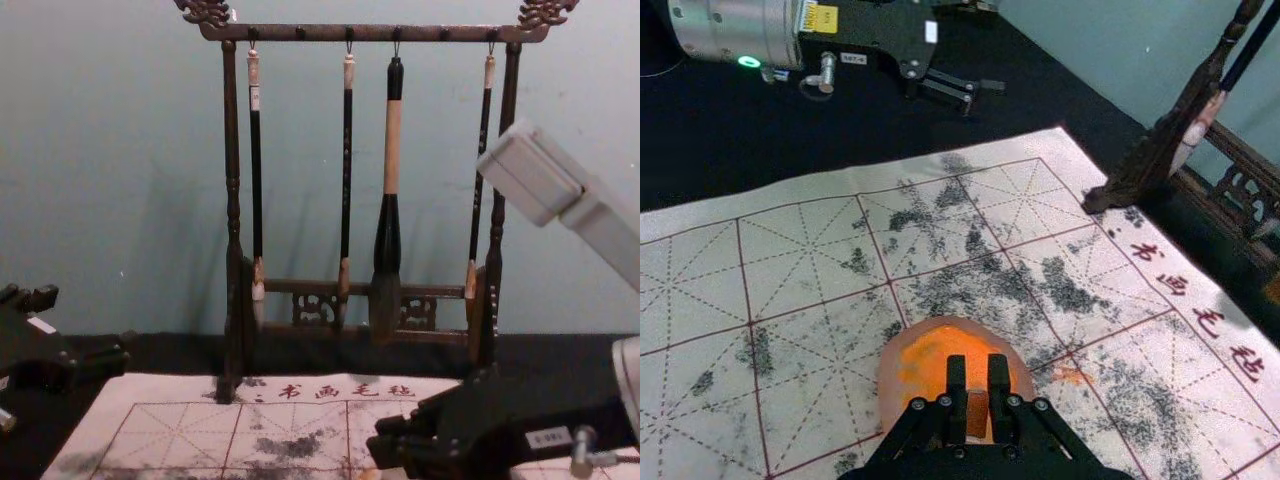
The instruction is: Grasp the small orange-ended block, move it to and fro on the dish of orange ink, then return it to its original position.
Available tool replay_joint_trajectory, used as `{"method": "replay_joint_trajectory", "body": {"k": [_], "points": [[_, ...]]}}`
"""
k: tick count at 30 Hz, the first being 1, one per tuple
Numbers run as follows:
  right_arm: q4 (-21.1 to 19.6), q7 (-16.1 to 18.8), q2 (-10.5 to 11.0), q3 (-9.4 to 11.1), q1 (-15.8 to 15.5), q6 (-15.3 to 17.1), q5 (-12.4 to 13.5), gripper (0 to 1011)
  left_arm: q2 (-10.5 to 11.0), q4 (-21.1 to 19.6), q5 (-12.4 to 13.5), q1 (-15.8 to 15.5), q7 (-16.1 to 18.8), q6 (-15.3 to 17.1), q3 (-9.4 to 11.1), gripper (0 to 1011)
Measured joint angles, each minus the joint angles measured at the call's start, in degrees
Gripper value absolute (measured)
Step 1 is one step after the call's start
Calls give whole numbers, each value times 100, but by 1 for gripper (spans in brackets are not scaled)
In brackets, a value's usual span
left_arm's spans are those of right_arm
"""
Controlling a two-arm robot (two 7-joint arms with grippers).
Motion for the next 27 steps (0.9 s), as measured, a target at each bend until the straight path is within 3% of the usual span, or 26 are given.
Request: {"method": "replay_joint_trajectory", "body": {"k": [17,27], "points": [[-104,22,6,-113,-36,18,45,130,0,0,0,0,0,0,0,1001],[-76,1,-110,-189,23,56,49,130,0,0,0,0,0,0,0,1001]]}}
